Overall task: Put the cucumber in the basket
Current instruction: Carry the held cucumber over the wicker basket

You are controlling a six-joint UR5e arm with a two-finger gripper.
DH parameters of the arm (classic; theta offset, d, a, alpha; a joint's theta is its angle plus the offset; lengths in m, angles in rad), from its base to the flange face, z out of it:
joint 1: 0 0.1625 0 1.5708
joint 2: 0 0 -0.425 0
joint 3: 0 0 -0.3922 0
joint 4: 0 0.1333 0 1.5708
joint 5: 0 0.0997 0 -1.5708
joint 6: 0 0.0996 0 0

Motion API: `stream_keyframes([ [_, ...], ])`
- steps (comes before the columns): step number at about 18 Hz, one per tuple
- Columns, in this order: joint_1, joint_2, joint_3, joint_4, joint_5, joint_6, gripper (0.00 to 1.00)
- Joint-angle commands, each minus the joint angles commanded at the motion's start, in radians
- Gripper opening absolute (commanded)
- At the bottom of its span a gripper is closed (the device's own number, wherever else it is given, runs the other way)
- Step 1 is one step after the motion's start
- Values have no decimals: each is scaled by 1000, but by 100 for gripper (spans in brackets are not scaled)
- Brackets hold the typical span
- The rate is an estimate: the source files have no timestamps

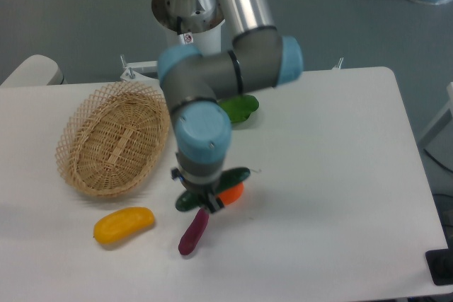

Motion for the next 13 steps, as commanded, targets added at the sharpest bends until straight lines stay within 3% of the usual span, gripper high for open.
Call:
stream_keyframes([
  [3, -44, 95, -124, 8, -2, -98, 16],
  [6, -98, 138, -183, 2, 1, -158, 16],
  [9, -156, 154, -241, 8, -2, -245, 16],
  [13, -238, 123, -255, 12, -5, -396, 16],
])
